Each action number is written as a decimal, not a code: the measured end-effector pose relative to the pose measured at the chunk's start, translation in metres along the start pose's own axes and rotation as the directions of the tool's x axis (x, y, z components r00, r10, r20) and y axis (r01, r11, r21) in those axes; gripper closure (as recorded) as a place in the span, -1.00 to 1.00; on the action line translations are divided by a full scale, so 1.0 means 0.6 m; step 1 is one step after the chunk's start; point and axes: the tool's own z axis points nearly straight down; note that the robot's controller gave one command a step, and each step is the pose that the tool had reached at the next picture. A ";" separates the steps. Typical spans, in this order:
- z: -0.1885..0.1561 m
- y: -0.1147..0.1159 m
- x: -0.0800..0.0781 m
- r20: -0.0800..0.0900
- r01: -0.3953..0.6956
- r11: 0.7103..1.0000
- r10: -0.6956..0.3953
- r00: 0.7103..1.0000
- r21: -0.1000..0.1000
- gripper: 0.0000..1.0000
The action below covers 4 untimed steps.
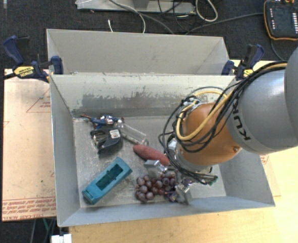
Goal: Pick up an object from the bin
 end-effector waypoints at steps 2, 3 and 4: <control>-0.004 0.020 -0.016 -0.008 -0.256 0.967 0.256 0.967 -0.006 1.00; -0.007 0.019 -0.017 -0.006 -0.256 0.967 0.256 0.967 -0.006 1.00; -0.011 0.018 -0.018 -0.006 -0.255 0.967 0.255 0.967 -0.005 1.00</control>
Offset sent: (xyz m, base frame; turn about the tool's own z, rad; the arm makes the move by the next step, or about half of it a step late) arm 0.0000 0.0000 0.0000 0.0000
